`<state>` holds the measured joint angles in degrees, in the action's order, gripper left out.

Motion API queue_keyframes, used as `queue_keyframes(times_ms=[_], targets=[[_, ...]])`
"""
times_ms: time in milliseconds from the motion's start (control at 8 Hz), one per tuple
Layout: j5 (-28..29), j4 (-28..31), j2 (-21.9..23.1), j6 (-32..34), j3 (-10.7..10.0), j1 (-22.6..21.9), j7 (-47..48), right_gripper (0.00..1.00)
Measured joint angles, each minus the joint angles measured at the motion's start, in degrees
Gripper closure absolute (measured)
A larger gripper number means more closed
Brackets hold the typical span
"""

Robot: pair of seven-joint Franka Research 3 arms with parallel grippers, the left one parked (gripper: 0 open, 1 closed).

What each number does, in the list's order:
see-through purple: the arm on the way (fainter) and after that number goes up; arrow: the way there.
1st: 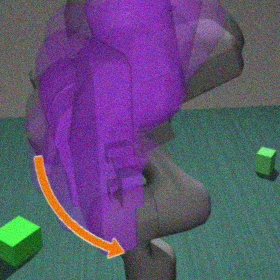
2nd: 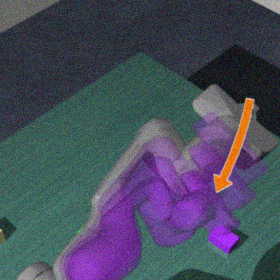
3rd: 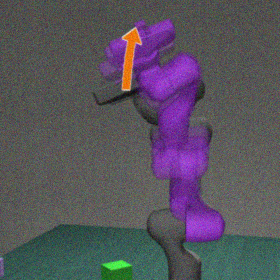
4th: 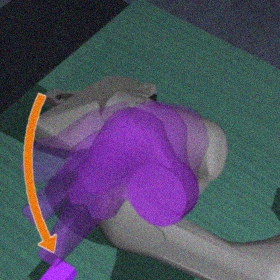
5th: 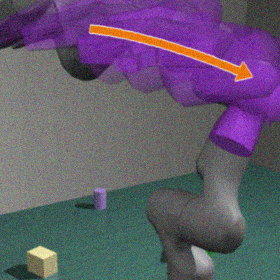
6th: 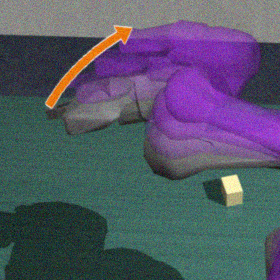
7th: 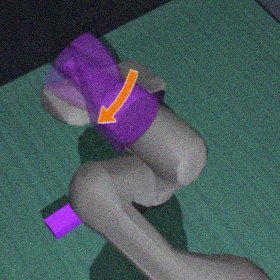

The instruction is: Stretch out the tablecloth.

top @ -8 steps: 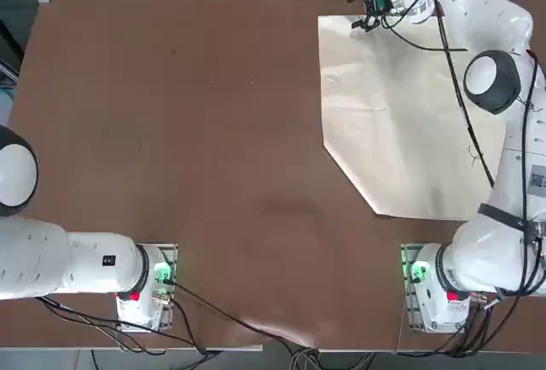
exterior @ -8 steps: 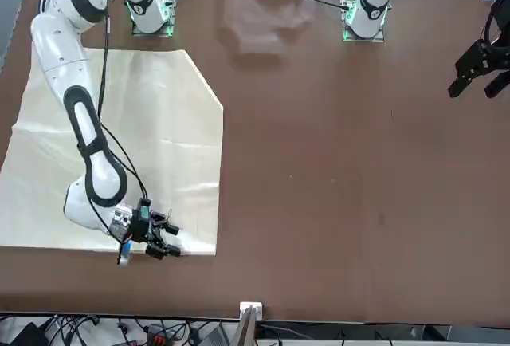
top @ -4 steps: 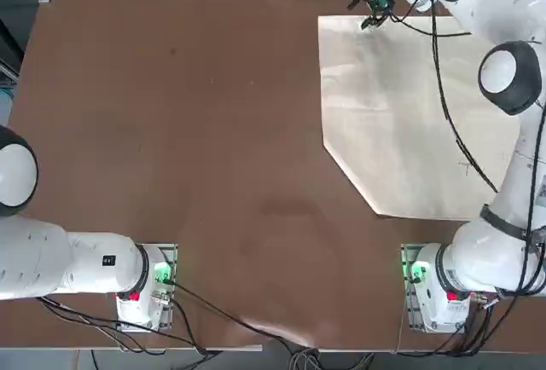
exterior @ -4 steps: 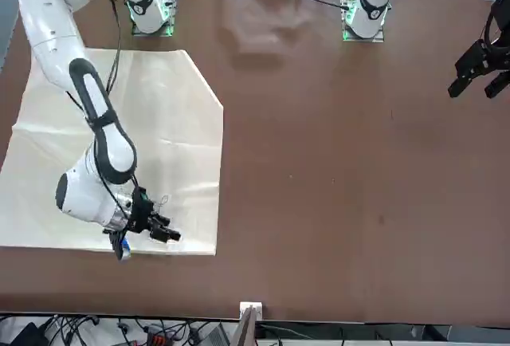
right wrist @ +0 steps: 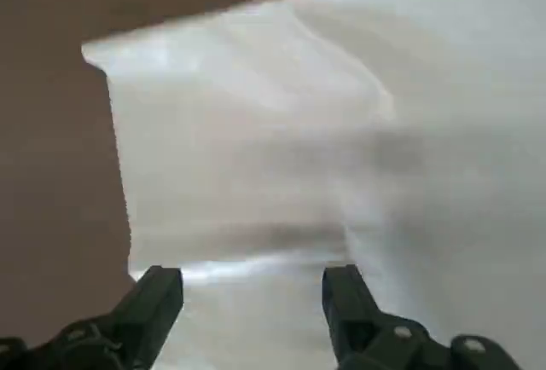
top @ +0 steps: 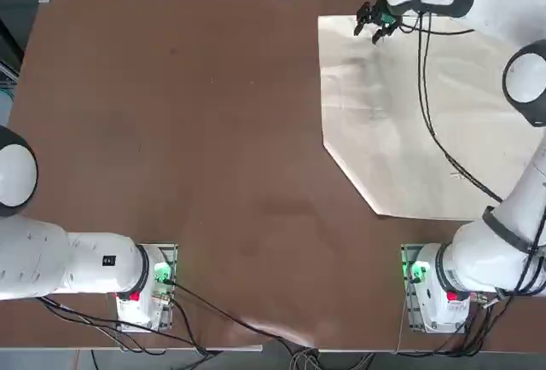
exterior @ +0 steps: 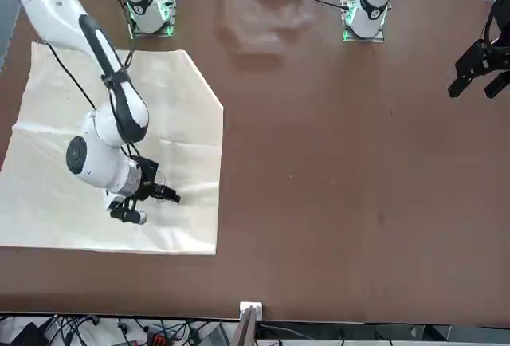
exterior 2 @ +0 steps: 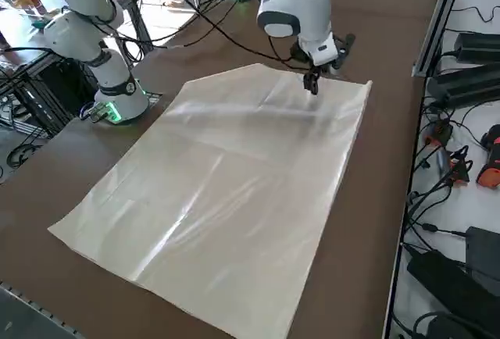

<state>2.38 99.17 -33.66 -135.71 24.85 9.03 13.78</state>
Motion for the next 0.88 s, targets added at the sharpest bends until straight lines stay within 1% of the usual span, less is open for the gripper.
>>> queue_keyframes(times_ms=[250, 375, 625, 875], targets=[[-0.29, 10.15, 6.69, -2.70, 0.06, -0.49, -6.87, 0.00], [-0.45, 14.27, 9.03, -3.50, 0.12, -1.59, -9.83, 0.00], [-1.79, 20.41, 12.10, -4.73, 0.27, -5.58, -12.83, 0.00], [-4.05, 23.78, 14.08, -5.36, 0.38, -9.76, -12.84, 0.00]])
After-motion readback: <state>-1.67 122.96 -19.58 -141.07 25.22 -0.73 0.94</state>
